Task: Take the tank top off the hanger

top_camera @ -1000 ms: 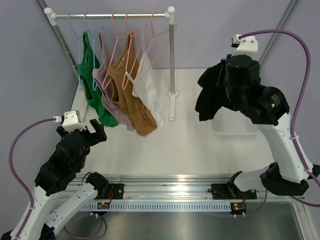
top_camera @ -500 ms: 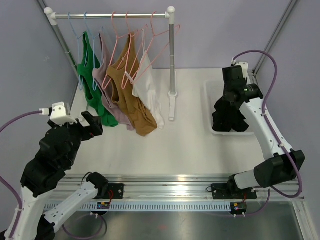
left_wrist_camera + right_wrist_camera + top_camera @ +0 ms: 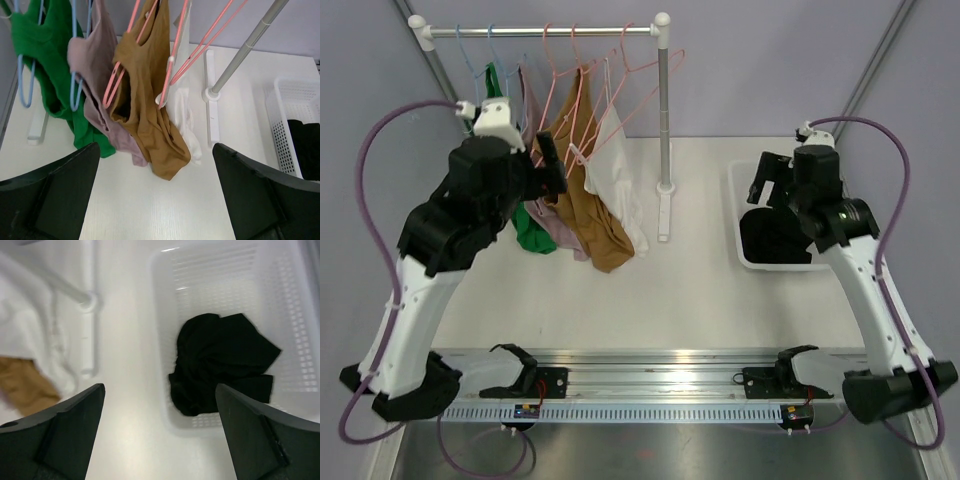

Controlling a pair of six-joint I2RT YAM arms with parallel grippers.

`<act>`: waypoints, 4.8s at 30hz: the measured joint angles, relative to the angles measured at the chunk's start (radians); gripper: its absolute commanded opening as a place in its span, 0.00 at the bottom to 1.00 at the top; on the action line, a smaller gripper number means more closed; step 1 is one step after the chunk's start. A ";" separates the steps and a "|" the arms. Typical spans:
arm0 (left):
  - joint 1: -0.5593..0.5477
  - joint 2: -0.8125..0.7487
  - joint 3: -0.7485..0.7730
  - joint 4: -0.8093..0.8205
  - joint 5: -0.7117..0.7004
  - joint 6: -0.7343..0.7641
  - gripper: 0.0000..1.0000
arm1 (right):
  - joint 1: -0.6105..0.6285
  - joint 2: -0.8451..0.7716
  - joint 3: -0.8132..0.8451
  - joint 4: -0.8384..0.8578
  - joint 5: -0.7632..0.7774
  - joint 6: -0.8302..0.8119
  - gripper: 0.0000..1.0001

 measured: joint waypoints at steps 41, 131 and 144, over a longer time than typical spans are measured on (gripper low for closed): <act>0.252 0.839 0.676 0.060 0.328 0.169 0.00 | 0.000 -0.506 -0.348 0.159 -0.747 0.099 0.87; 0.220 -0.540 -0.768 0.114 1.025 -0.004 0.00 | 0.563 0.129 -0.252 0.557 -0.214 0.054 0.00; 0.220 -0.551 -0.792 0.108 1.094 0.029 0.00 | 0.428 0.132 -0.156 0.387 0.068 0.062 0.00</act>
